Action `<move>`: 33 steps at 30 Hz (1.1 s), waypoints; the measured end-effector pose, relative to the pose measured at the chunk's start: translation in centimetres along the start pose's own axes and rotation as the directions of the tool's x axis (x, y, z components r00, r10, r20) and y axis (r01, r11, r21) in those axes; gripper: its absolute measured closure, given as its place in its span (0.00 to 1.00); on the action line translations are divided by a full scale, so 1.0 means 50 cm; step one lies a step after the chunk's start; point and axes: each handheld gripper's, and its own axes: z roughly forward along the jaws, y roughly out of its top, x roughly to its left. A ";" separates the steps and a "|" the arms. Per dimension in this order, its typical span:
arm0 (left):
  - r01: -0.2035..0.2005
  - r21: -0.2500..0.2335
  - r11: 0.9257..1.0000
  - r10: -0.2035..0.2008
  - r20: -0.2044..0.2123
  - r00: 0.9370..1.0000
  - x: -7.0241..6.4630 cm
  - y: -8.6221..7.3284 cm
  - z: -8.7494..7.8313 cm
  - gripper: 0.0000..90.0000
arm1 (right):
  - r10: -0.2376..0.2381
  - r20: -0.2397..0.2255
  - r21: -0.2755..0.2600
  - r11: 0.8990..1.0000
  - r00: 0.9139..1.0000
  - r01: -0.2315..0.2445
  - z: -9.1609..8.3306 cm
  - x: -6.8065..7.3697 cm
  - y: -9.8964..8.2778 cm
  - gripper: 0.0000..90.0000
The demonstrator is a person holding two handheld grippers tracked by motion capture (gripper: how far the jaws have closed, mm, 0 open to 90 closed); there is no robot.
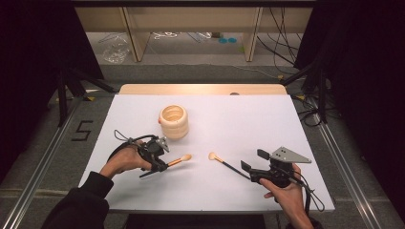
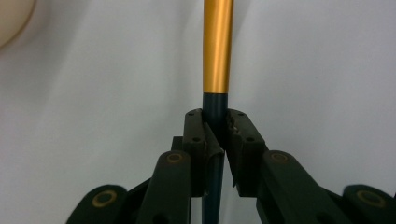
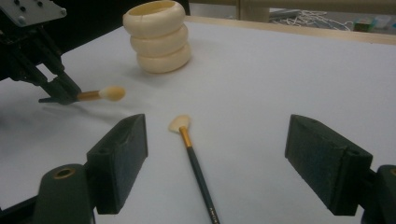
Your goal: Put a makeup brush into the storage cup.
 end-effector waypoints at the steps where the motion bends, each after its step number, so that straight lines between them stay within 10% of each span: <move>1: 0.010 -0.016 1.000 -0.010 -0.003 1.000 0.000 0.000 -0.001 0.87 | 0.000 0.000 0.000 1.000 1.000 0.000 0.000 0.000 0.000 0.25; 9: 0.040 -0.124 0.992 -0.044 -0.031 0.999 0.006 0.002 -0.024 0.87 | -0.001 0.001 0.000 1.000 1.000 0.001 0.000 0.000 0.000 0.25; 16: 0.095 -0.258 0.961 -0.113 -0.054 0.992 0.008 0.006 -0.050 0.87 | 0.001 0.001 0.001 1.000 1.000 -0.001 -0.001 0.000 0.000 0.25; 18: 0.071 -0.257 0.964 -0.090 -0.064 0.994 0.016 0.006 -0.061 0.87 | 0.000 0.002 0.000 1.000 1.000 0.000 -0.001 0.000 0.000 0.25; 23: 0.105 -0.335 0.936 -0.133 -0.062 0.989 0.022 0.002 -0.073 0.87 | 0.003 0.002 0.002 1.000 1.000 -0.003 -0.001 0.000 0.000 0.25; 24: 0.149 -0.382 0.912 -0.182 -0.052 0.982 0.021 0.001 -0.072 0.87 | 0.003 0.000 0.001 1.000 1.000 -0.003 -0.001 0.000 0.000 0.25; 25: 0.146 -0.387 0.911 -0.177 -0.047 0.983 0.024 0.000 -0.074 0.87 | 0.008 0.001 0.005 1.000 1.000 -0.008 -0.001 0.000 0.000 0.25; 33: 0.231 -0.538 0.810 -0.289 -0.024 0.957 0.032 -0.006 -0.096 0.87 | 0.006 0.002 0.005 1.000 1.000 -0.006 -0.001 0.000 0.000 0.25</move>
